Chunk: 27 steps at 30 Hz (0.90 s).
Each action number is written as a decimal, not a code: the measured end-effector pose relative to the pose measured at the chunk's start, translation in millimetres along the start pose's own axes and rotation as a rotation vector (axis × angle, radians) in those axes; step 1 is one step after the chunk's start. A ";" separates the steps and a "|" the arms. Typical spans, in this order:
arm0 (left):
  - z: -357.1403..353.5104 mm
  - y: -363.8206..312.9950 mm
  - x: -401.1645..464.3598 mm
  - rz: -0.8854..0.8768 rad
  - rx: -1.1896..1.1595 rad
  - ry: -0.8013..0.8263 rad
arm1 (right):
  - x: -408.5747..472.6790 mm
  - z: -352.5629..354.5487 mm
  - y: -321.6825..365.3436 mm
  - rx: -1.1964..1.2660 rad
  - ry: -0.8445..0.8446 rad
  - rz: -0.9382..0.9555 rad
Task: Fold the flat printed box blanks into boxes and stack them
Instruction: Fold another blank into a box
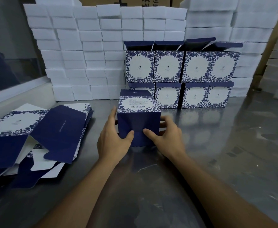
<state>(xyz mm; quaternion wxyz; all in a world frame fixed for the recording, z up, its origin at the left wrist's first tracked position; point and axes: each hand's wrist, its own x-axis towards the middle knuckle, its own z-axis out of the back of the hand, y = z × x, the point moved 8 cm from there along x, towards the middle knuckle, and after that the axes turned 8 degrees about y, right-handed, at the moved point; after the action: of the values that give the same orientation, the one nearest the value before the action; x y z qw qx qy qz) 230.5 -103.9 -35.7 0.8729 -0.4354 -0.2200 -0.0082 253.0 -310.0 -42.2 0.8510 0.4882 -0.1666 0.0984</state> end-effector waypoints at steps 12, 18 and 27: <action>4.6 -5.8 -1.7 -0.097 0.039 -0.105 | -6.1 7.3 12.0 -0.098 -0.077 -0.025; 4.8 -3.3 -1.7 -0.095 0.044 -0.129 | -7.1 3.0 11.4 -0.055 -0.043 -0.021; 2.0 -3.7 -0.3 -0.092 -0.005 -0.076 | -11.3 -0.4 24.4 0.035 0.023 0.078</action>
<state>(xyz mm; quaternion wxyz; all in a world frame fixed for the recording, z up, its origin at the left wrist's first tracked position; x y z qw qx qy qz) 228.7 -104.7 -32.0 0.8617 -0.4268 -0.2726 -0.0325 234.6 -297.4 -27.1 0.8396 0.4952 -0.1738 0.1400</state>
